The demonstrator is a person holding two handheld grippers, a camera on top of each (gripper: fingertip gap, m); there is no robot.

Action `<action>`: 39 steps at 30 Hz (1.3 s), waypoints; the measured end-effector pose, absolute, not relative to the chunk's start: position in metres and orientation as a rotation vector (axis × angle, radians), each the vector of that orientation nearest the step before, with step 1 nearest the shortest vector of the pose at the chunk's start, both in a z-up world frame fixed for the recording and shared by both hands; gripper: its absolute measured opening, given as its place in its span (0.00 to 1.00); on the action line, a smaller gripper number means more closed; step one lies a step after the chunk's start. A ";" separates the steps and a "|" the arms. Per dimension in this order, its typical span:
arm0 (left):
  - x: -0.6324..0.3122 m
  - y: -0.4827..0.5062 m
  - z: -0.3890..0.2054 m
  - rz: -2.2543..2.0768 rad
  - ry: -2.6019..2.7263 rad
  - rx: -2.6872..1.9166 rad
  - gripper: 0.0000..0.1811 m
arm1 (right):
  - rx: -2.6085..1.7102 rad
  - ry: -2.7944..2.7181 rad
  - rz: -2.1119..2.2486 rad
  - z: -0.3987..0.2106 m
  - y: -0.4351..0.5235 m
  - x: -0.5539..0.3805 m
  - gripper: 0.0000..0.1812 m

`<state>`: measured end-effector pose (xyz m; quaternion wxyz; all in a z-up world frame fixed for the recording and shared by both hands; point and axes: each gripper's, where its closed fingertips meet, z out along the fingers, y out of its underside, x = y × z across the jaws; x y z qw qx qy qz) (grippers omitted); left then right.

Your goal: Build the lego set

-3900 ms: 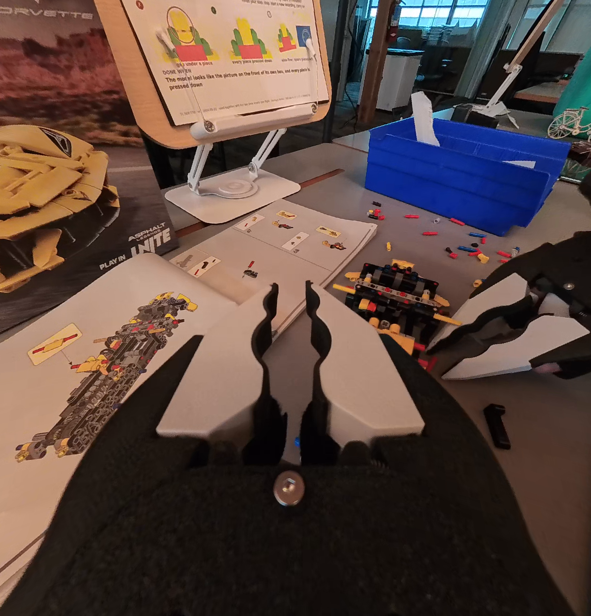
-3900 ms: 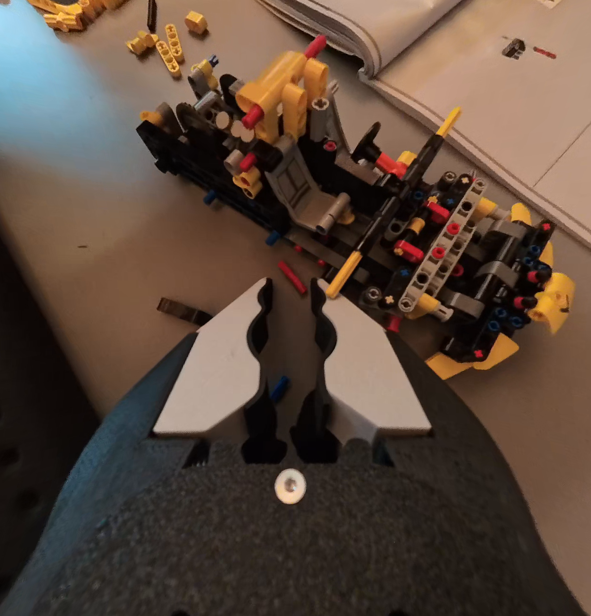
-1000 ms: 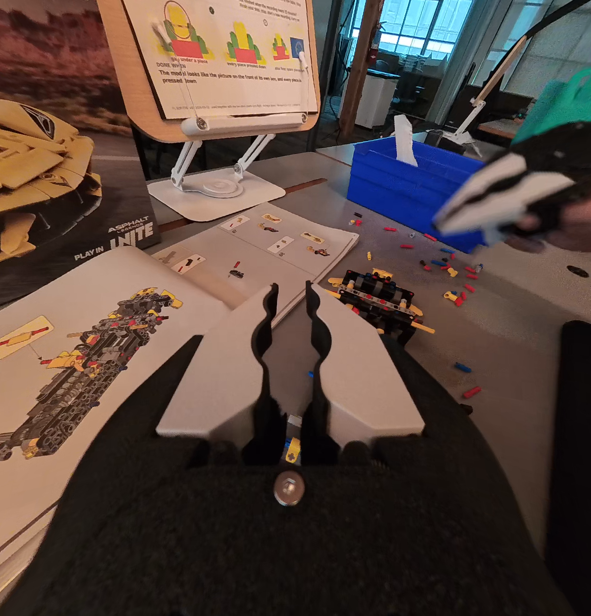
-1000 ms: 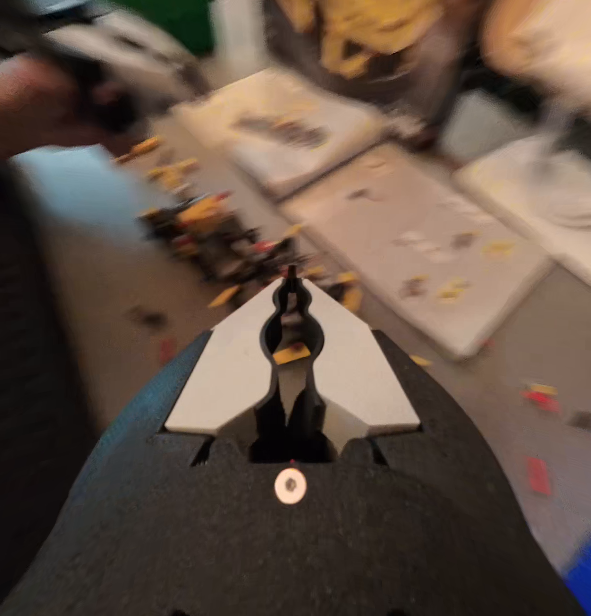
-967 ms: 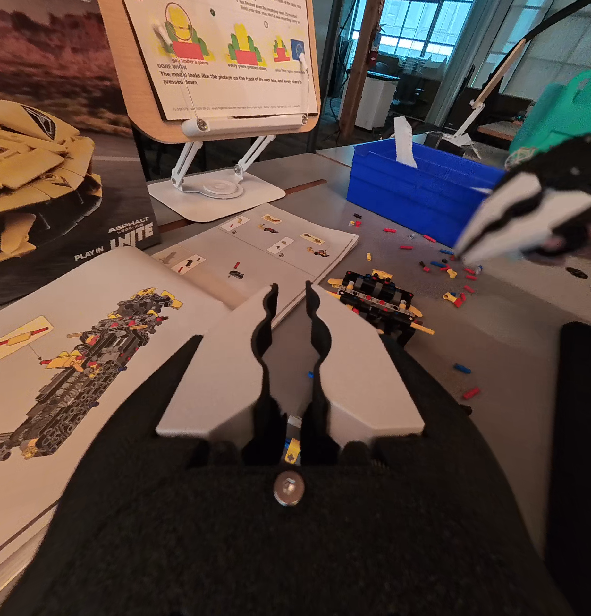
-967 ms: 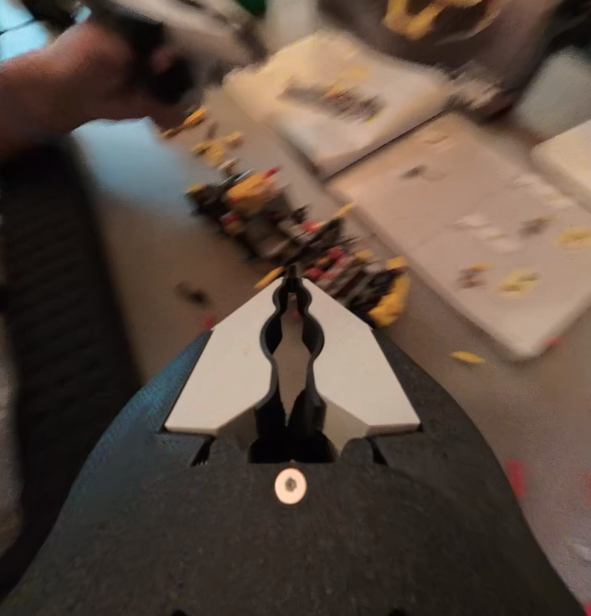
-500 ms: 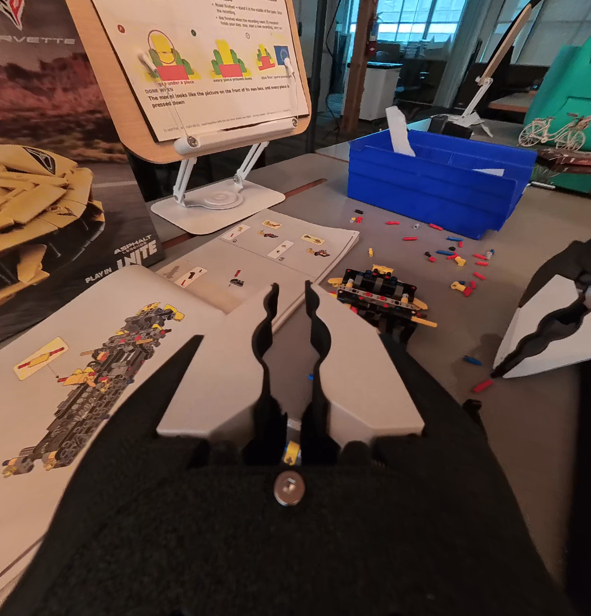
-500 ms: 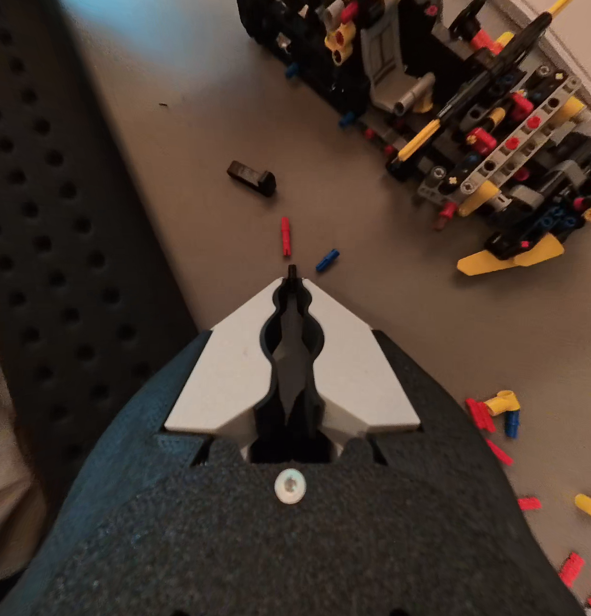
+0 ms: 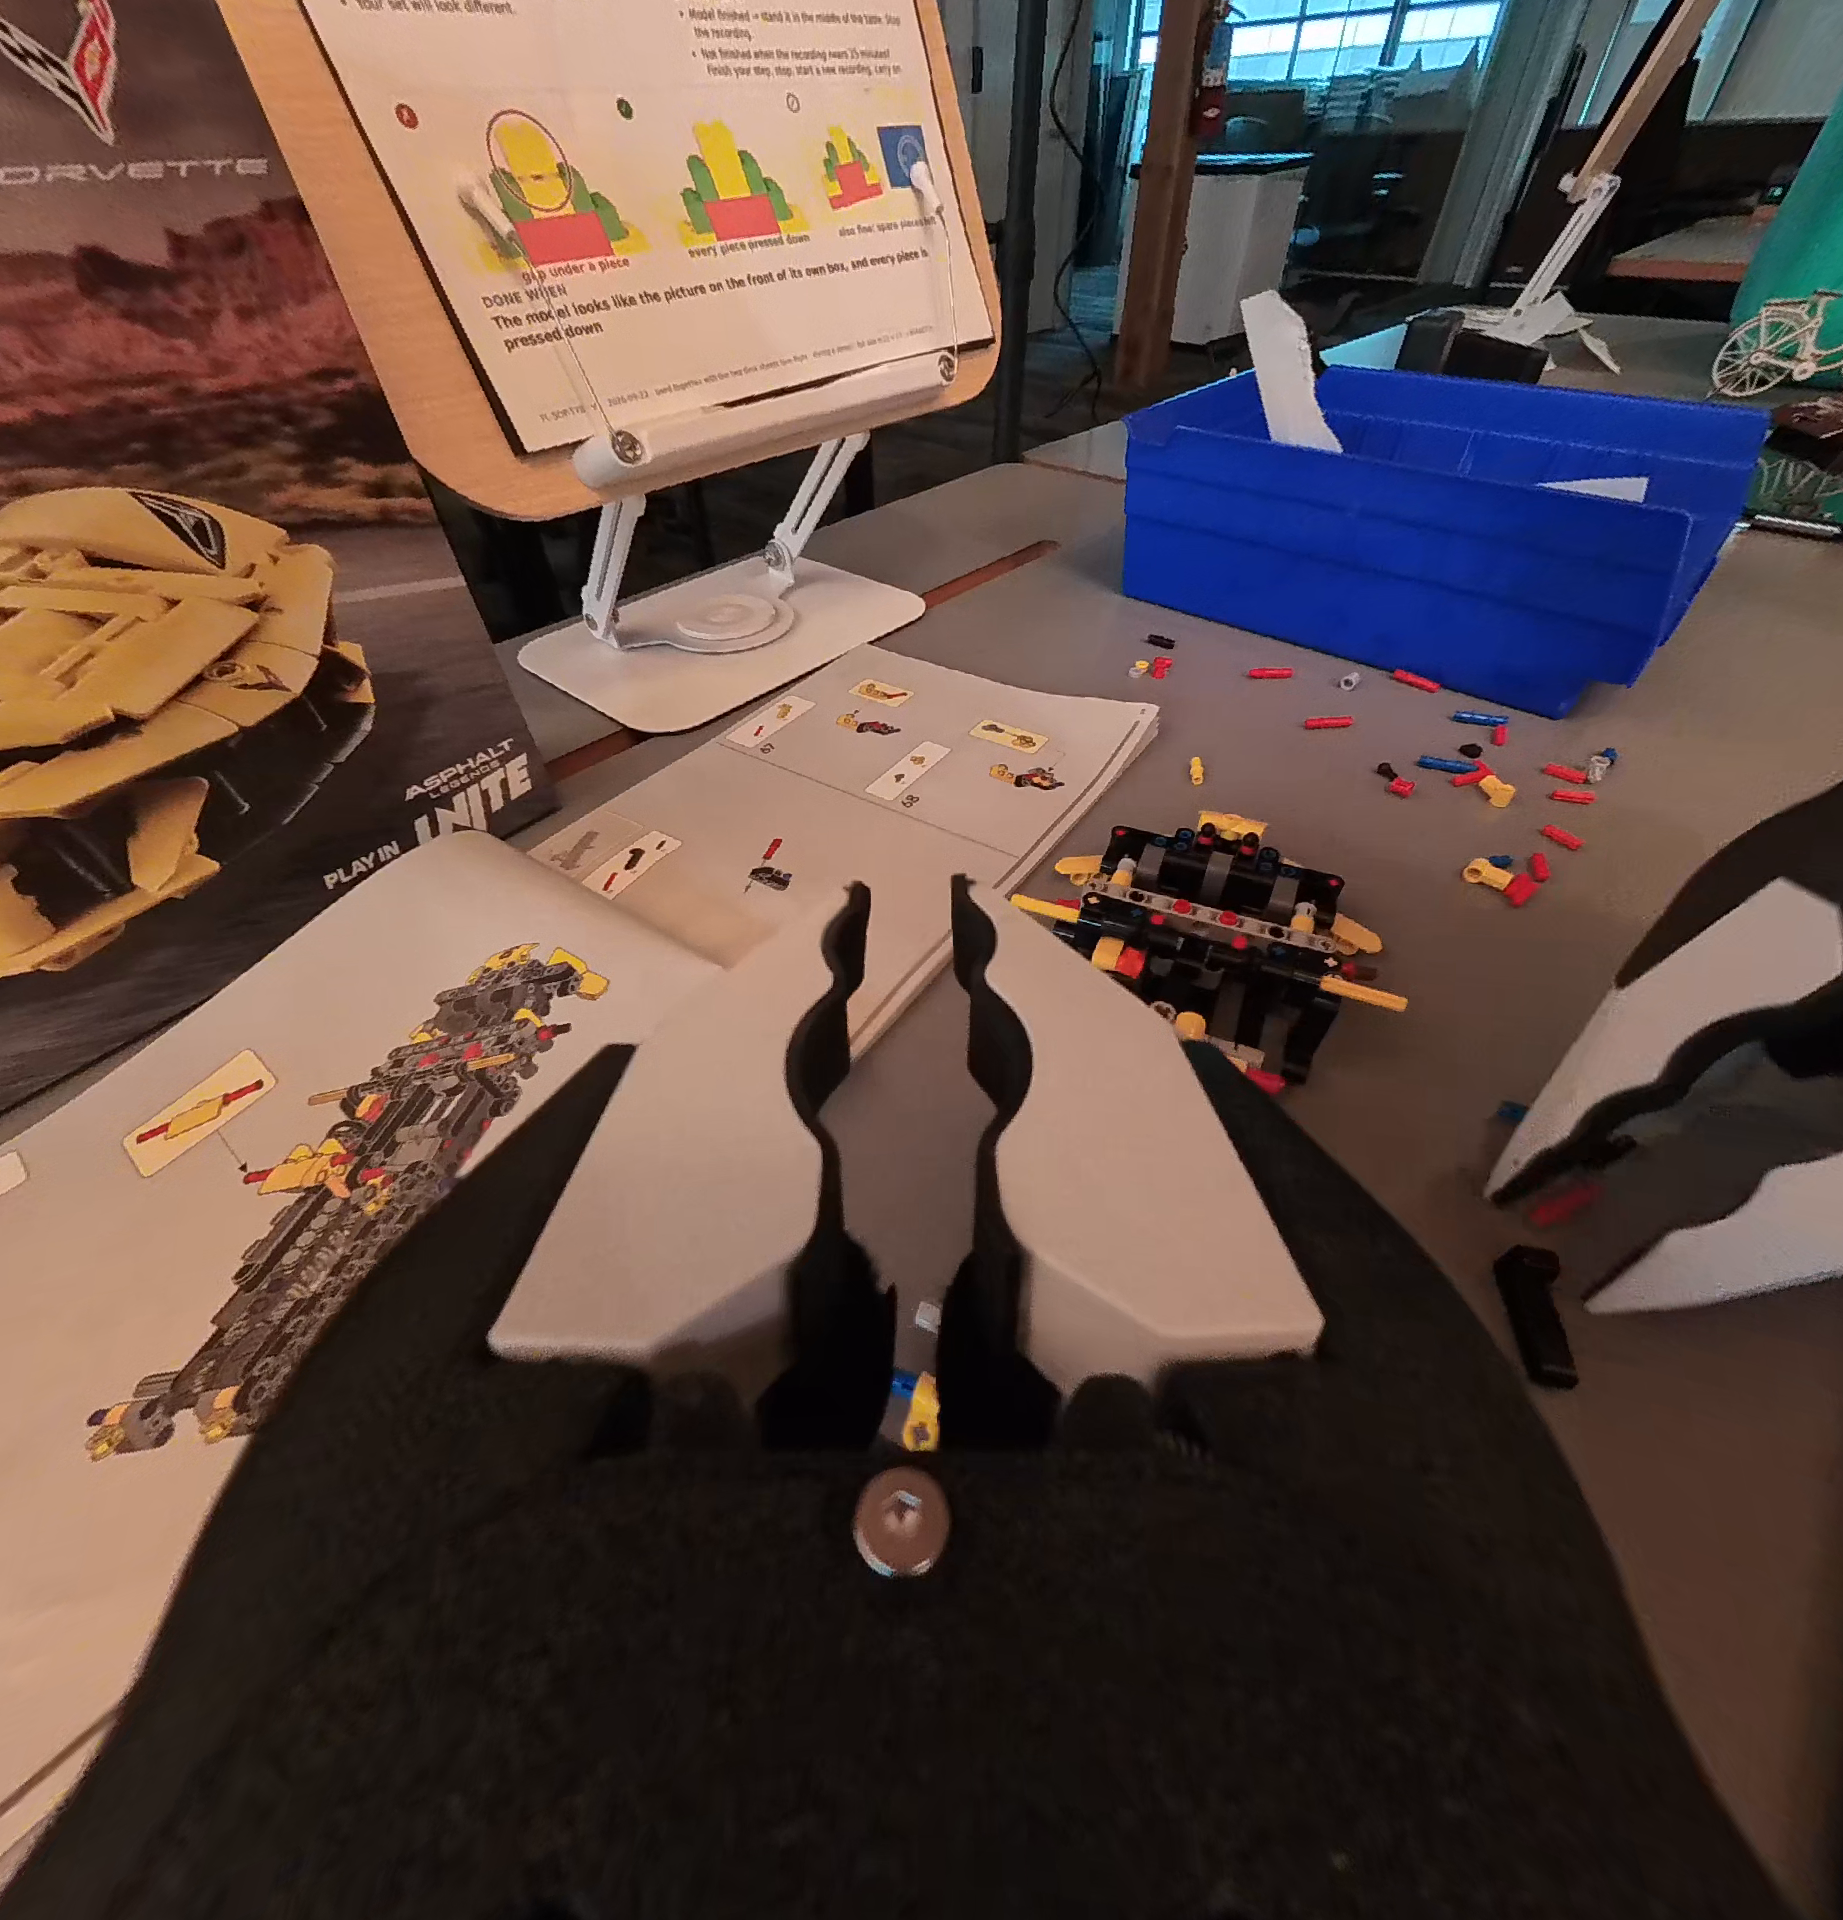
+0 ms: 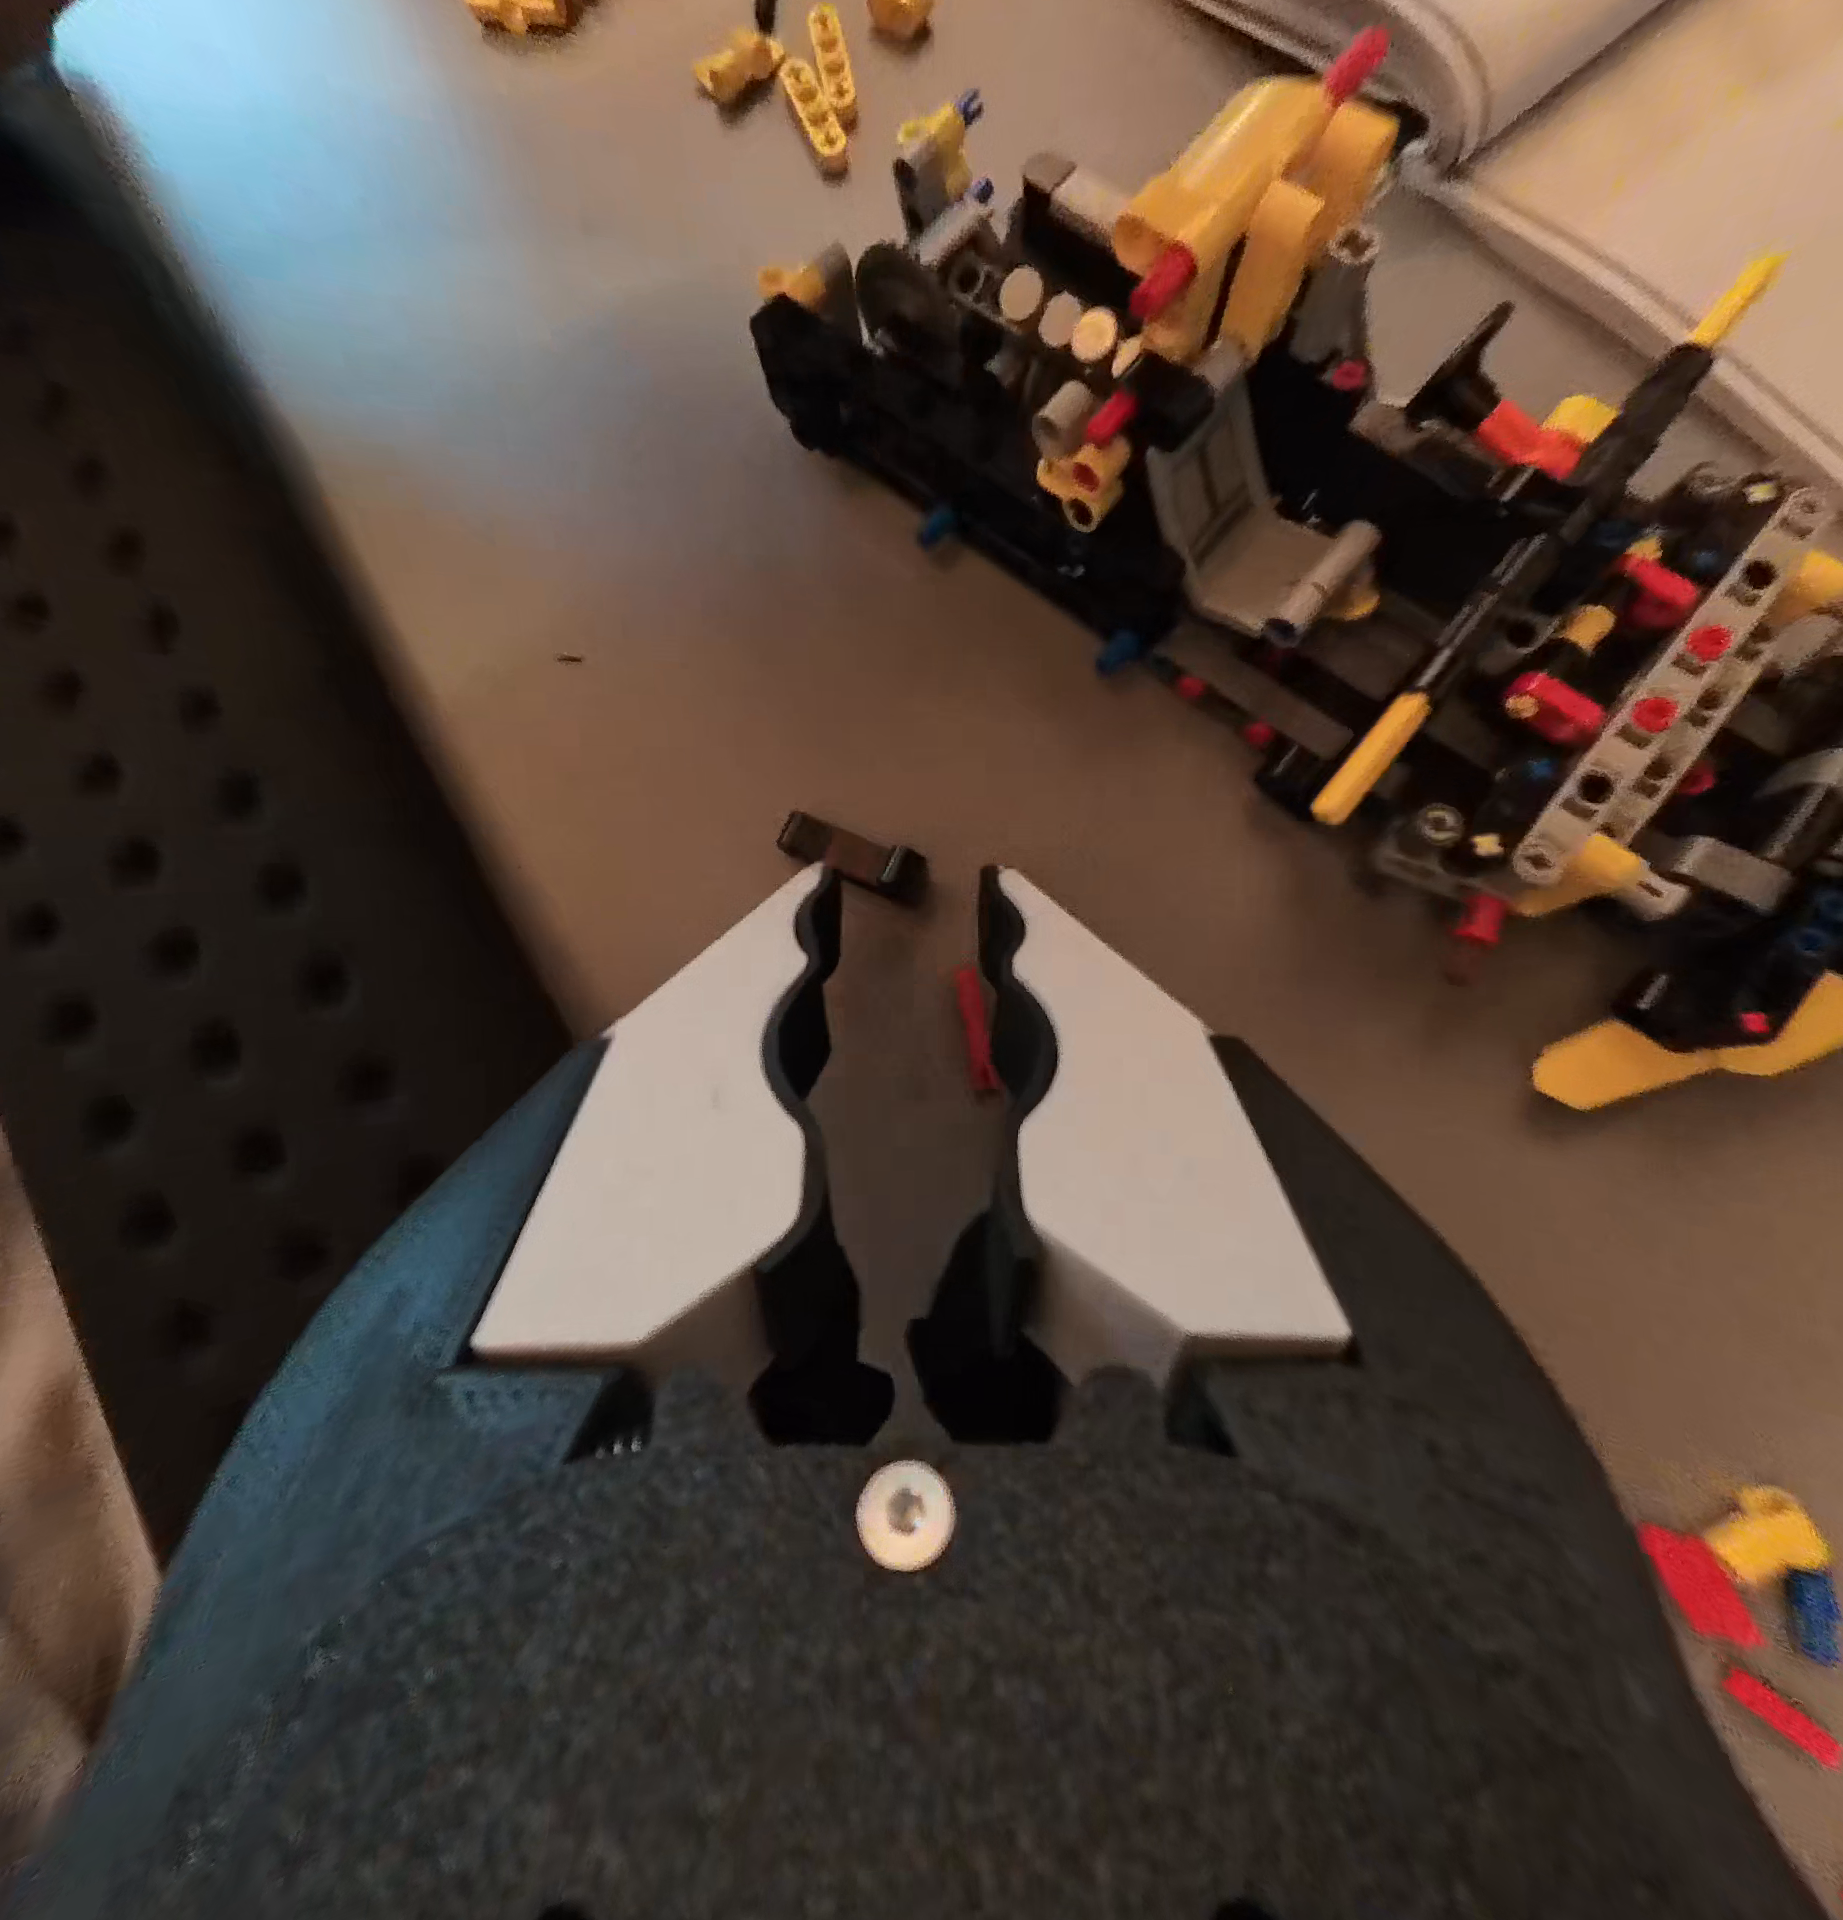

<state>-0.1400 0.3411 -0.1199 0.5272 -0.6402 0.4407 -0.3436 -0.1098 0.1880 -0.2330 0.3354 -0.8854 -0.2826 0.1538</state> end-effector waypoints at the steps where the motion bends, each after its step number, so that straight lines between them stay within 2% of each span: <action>1: -0.140 0.342 -0.119 -0.817 1.051 -1.527 0.09 | -2.324 -0.736 0.427 -0.236 0.188 -0.113 0.13; 4: -0.142 0.343 -0.116 -0.814 1.041 -1.519 0.09 | -2.312 -0.775 0.426 -0.239 0.189 -0.119 0.07; 7: -0.143 0.344 -0.115 -0.825 1.035 -1.521 0.09 | -2.232 -0.823 0.345 -0.230 0.196 -0.119 0.05; 12: -0.138 0.326 -0.106 -0.993 1.066 -1.485 0.09 | -1.730 -0.753 0.179 -0.143 0.238 -0.111 0.05; 15: -0.131 0.289 -0.099 -1.301 1.166 -1.457 0.09 | -1.406 -0.789 0.139 -0.088 0.253 -0.111 0.05; 17: -0.131 0.269 -0.087 -1.480 1.182 -1.409 0.10 | -1.290 -0.865 0.063 -0.072 0.260 -0.112 0.05; 20: -0.130 0.264 -0.089 -1.509 1.206 -1.415 0.12 | -1.222 -0.943 -0.117 -0.072 0.271 -0.109 0.05; 28: -0.125 0.258 -0.101 -1.483 1.273 -1.440 0.12 | -1.192 -1.022 -0.158 -0.091 0.267 -0.117 0.05; 30: -0.124 0.257 -0.105 -1.468 1.290 -1.442 0.05 | -1.205 -1.031 -0.163 -0.095 0.266 -0.116 0.05; 33: -0.122 0.257 -0.112 -1.380 1.331 -1.431 0.04 | -1.232 -1.040 -0.156 -0.101 0.267 -0.114 0.05; 39: -0.121 0.253 -0.107 -1.200 1.381 -1.276 0.04 | -1.412 -0.848 0.140 -0.098 0.259 -0.113 0.06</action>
